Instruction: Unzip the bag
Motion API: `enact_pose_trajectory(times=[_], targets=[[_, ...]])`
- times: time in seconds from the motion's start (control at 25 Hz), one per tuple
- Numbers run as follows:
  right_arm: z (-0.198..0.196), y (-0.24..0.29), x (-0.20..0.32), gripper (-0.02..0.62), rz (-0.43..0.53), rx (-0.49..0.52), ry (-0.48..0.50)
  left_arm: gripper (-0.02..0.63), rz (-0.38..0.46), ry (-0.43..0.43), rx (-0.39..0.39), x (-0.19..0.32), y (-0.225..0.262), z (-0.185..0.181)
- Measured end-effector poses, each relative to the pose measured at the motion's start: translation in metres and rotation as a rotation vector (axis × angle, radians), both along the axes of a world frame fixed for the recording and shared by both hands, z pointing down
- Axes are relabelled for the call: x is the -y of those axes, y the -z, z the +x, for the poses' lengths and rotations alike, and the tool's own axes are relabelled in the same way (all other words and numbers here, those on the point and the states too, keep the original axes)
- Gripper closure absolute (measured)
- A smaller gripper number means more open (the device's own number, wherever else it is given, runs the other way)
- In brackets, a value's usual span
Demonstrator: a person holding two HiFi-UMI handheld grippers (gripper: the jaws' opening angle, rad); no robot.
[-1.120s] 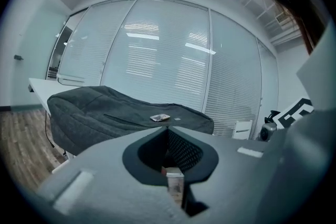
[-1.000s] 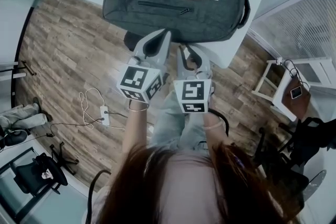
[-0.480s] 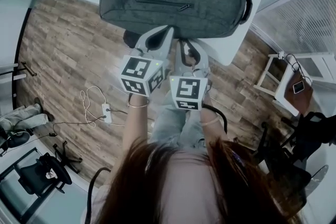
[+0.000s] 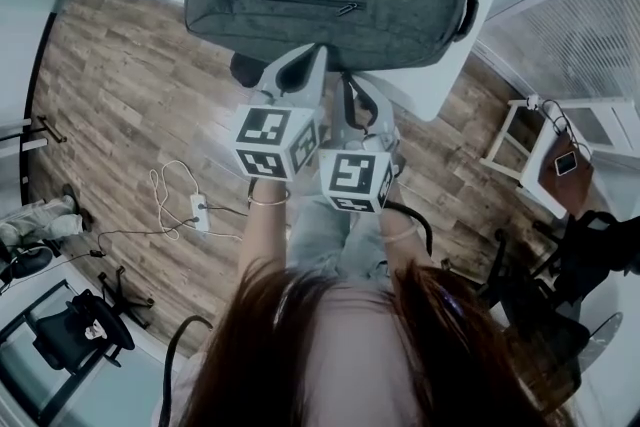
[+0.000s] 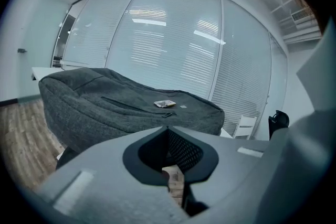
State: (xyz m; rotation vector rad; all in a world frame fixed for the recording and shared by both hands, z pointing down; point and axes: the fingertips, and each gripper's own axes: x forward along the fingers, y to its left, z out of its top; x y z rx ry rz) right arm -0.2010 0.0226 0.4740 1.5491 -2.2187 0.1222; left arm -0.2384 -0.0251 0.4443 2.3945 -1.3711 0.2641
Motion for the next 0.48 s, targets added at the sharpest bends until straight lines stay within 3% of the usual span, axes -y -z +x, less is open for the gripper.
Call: enact_pose_trajectory(times=[0.48], targets=[[0.014, 0.003, -0.003, 0.586, -0.048, -0.016, 0.026, 0.603, 0.022, 0.025, -0.016, -0.001, -0.002, 0.0]])
